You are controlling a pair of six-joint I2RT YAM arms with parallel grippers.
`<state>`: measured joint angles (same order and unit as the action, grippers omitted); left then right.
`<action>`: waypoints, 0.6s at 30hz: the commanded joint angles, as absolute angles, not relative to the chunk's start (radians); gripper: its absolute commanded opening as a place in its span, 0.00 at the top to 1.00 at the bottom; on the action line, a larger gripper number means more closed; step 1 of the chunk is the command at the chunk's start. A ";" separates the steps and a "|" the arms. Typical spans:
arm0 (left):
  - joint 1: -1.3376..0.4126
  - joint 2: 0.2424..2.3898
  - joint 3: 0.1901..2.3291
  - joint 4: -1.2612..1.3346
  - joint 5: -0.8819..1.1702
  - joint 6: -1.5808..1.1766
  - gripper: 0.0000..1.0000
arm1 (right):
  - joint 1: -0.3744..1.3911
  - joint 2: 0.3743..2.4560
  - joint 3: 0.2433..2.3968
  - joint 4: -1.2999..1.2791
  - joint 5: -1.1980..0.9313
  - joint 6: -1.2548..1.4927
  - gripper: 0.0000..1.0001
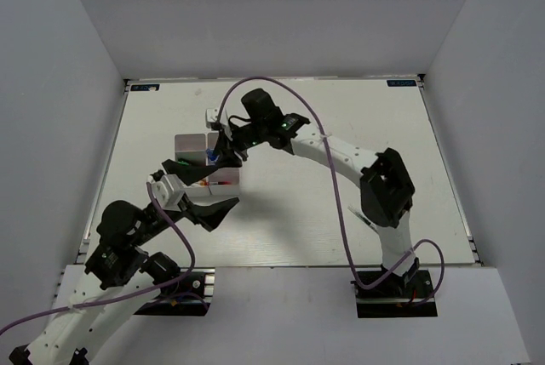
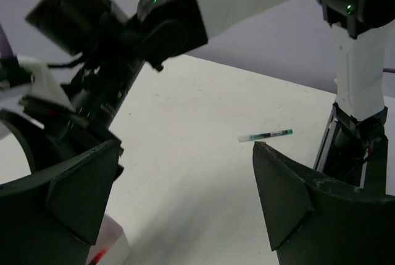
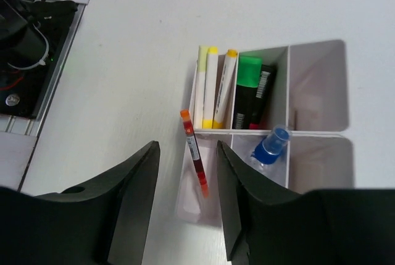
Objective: Sort the stationery into containers
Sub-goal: Place the stationery into the container, then grab a piece of stationery with the right arm
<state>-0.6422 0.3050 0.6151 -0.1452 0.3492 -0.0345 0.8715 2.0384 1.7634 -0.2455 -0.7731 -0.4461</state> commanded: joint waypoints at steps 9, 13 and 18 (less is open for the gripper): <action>-0.635 0.501 0.655 0.000 0.469 -0.124 0.01 | 0.772 1.674 1.426 -0.066 -0.046 -0.196 1.00; -0.658 0.719 0.768 -0.032 0.468 -0.156 0.02 | 0.636 1.546 1.326 -0.100 0.054 -0.106 1.00; -0.676 1.029 0.925 -0.106 0.505 -0.179 0.08 | 0.493 1.349 1.226 -0.195 -0.026 -0.019 0.83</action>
